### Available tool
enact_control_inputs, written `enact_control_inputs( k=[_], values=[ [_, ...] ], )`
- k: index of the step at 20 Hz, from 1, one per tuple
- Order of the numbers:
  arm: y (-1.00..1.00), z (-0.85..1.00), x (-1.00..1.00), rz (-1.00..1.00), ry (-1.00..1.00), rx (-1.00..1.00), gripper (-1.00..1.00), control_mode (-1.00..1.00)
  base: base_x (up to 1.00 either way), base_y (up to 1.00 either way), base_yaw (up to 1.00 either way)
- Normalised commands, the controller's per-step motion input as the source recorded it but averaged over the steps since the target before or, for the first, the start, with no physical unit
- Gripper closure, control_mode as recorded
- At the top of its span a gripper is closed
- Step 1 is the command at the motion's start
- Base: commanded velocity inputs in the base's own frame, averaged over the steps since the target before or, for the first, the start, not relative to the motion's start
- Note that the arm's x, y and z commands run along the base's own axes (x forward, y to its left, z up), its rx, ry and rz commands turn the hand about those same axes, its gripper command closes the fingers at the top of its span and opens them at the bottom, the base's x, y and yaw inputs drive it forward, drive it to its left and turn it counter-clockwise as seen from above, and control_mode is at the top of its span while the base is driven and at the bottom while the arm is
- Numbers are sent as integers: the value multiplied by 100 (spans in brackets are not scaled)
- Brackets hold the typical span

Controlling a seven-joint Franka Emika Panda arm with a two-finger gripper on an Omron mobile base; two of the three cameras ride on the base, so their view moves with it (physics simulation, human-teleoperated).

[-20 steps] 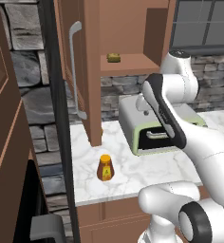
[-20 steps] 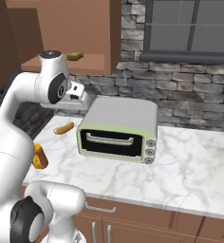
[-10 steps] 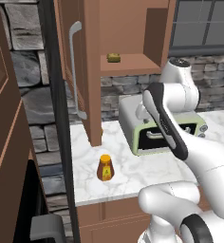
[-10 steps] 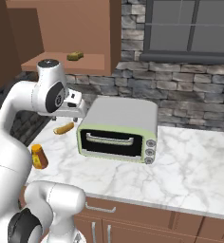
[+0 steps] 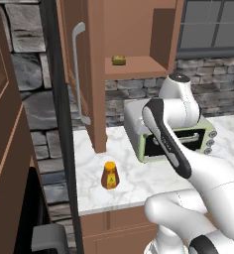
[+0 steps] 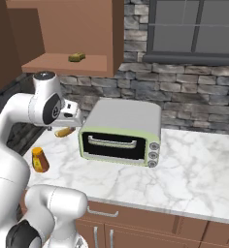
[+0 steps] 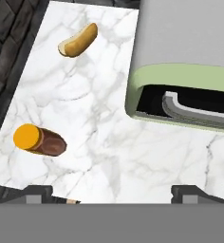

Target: Pick the honey bottle and jam from the counter and place them in the cabinets closest to them.

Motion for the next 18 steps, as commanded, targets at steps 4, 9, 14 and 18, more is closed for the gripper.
enact_control_inputs(
  k=[4,9,14,18],
  values=[
    [26,-25,0,6,1,0,-100,-100,0,0,0],
    [29,-25,0,5,1,0,-100,-100,0,0,0],
    [28,-26,0,6,0,0,-100,-100,0,0,0],
    [25,-28,0,6,0,0,-100,-100,0,0,0]
  ],
)
